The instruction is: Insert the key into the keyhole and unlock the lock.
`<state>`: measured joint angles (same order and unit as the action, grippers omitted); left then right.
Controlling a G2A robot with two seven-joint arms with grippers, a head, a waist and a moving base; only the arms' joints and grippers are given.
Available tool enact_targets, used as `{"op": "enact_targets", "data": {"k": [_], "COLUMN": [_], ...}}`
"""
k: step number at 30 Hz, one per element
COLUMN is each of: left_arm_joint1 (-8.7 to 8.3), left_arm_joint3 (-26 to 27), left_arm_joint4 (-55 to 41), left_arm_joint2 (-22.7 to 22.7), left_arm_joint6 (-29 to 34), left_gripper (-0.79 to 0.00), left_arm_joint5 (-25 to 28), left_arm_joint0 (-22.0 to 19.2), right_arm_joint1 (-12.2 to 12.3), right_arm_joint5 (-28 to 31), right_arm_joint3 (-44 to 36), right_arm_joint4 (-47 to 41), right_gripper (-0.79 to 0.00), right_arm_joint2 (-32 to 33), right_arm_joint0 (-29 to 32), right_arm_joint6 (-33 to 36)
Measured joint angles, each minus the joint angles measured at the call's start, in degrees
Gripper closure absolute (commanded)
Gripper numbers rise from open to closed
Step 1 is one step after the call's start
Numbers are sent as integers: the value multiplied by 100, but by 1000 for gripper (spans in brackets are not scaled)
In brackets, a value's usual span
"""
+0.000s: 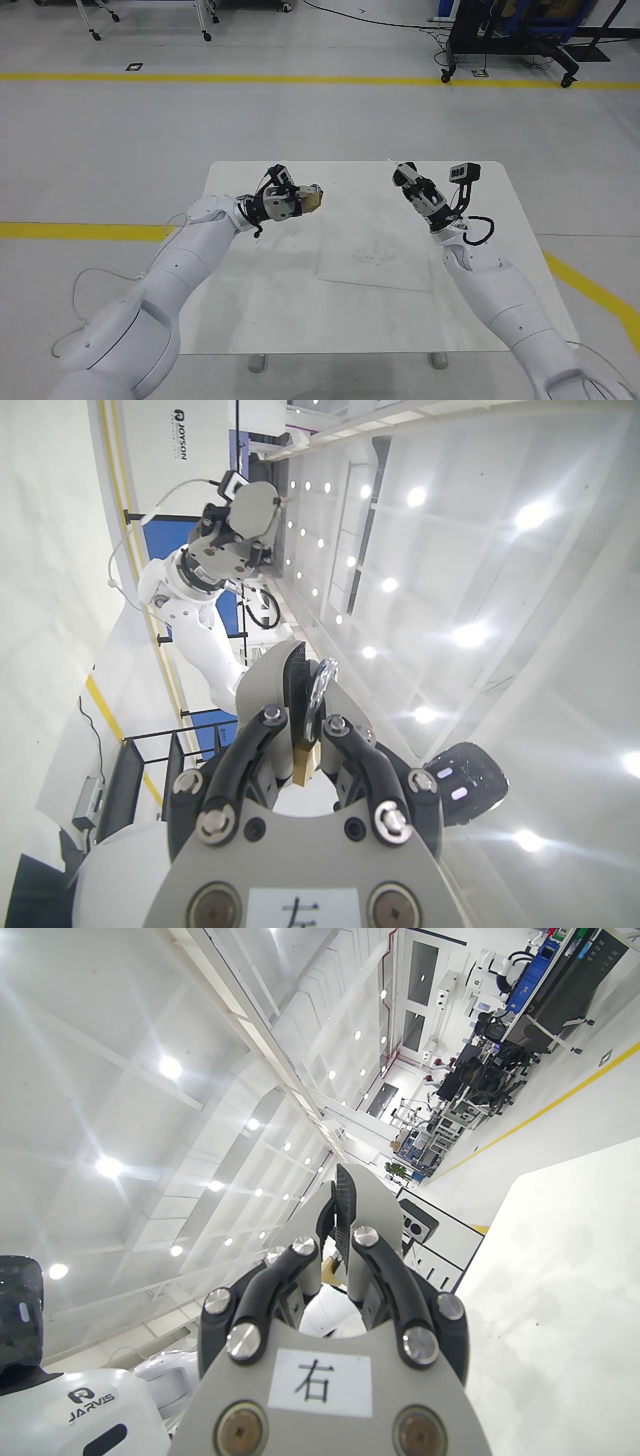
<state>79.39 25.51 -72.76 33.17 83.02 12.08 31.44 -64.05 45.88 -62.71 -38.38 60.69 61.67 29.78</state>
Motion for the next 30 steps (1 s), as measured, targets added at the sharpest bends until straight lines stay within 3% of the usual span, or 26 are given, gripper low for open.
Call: {"op": "enact_targets", "data": {"k": [3, 12, 14, 19, 24, 26, 30], "left_arm_joint1": [157, 151, 151, 162, 193, 224, 268], "left_arm_joint3": [-125, -102, -56, 110, 169, 211, 305], "left_arm_joint4": [114, 120, -13, -74, 528, 667, 337], "left_arm_joint2": [-105, -96, -14, 98, -102, -129, 58], "left_arm_joint6": [-135, -197, -654, -1730, -2130, -2205, -1996], "left_gripper": [0, 0, 0, 0, 0, 0, 0], "left_arm_joint5": [-112, -165, -612, -1790, -2699, -2931, -2775], "left_arm_joint0": [-88, -38, 74, 242, 225, 201, 218], "right_arm_joint1": [-11, -11, -17, -92, -68, -33, -9], "right_arm_joint5": [-21, -22, -107, -160, 181, 346, 397], "right_arm_joint3": [-54, -54, -55, -146, -167, -215, -359], "right_arm_joint4": [17, 12, 144, 1362, 2329, 2907, 3564], "right_gripper": [0, 0, 0, 0, 0, 0, 0], "right_arm_joint2": [30, 29, 42, 7, 227, 403, 609], "right_arm_joint0": [37, 36, 34, 127, 355, 489, 656], "right_arm_joint6": [-48, -45, -178, -1289, -1834, -2084, -2509]}}
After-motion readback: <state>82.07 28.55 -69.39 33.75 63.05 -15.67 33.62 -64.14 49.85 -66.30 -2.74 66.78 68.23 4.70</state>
